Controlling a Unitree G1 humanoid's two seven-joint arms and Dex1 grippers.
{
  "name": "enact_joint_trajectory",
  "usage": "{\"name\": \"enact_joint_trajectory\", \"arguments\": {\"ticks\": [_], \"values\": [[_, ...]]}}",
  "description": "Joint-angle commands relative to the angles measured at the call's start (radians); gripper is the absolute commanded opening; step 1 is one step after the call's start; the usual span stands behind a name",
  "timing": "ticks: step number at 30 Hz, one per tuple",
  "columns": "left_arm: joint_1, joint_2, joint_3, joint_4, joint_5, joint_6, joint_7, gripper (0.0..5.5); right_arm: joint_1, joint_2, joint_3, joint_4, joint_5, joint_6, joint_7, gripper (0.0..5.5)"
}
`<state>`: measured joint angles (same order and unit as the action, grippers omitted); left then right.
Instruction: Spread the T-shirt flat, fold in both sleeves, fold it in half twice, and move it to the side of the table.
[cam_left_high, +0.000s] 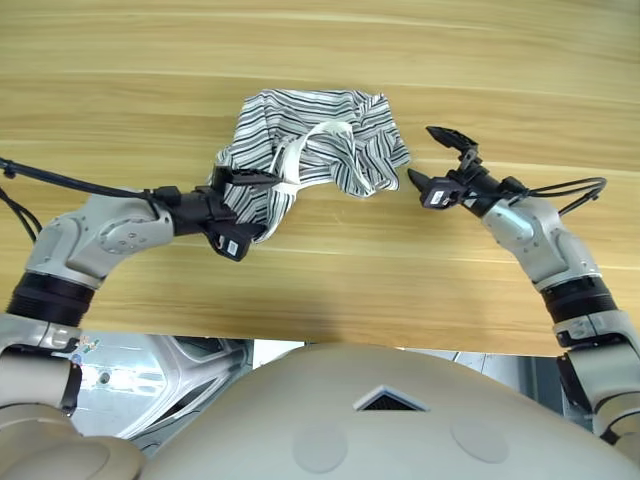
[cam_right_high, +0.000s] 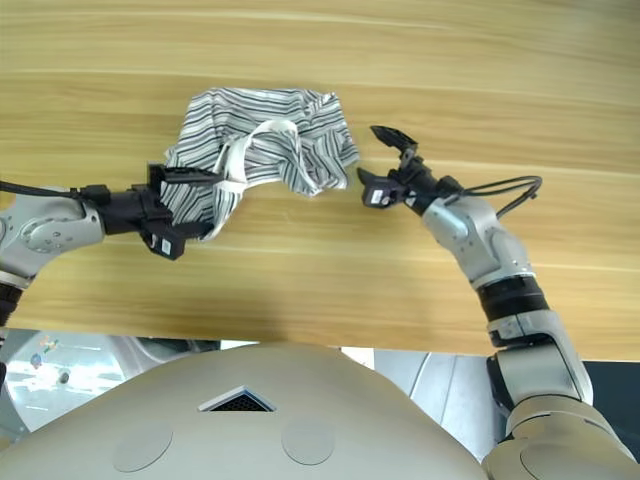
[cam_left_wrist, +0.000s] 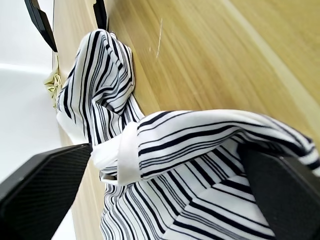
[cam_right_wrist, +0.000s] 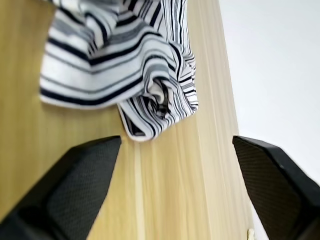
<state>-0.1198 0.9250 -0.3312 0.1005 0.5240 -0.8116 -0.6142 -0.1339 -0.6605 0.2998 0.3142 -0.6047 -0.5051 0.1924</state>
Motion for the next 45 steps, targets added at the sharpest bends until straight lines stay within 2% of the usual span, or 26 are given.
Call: {"name": "enact_joint_trajectory", "arguments": {"ticks": [1,5,9,12,19,23,38,45], "values": [[0.005,0.028,0.043,0.033,0.020,0.029,0.029,5.40,0.004,-0.059,-0.023,0.012,0.006,0.002,0.025,4.14],[0.003,0.028,0.066,0.044,0.010,0.030,0.053,5.40,0.001,-0.064,-0.049,-0.018,0.045,-0.005,0.023,4.14],[-0.011,0.002,0.047,0.048,0.006,0.022,0.058,5.40,-0.005,-0.034,-0.101,-0.230,0.252,-0.003,0.108,4.14],[-0.012,-0.009,0.041,0.049,0.009,0.019,0.060,5.40,-0.050,0.010,-0.046,-0.282,0.252,0.017,0.169,4.14],[-0.014,-0.022,0.029,0.048,0.011,0.013,0.063,5.40,-0.150,0.122,0.102,-0.190,0.101,0.025,0.210,4.14],[-0.009,-0.026,0.023,0.045,0.014,0.008,0.062,5.40,-0.158,0.143,0.148,-0.160,0.055,0.015,0.218,4.14],[-0.036,-0.031,-0.033,0.080,0.037,0.007,0.011,5.40,-0.148,0.096,0.219,-0.025,-0.018,-0.003,0.269,4.14],[-0.153,-0.025,-0.077,0.363,0.127,-0.023,0.075,5.40,-0.103,-0.022,0.167,0.006,0.020,-0.021,0.294,4.14]]}}
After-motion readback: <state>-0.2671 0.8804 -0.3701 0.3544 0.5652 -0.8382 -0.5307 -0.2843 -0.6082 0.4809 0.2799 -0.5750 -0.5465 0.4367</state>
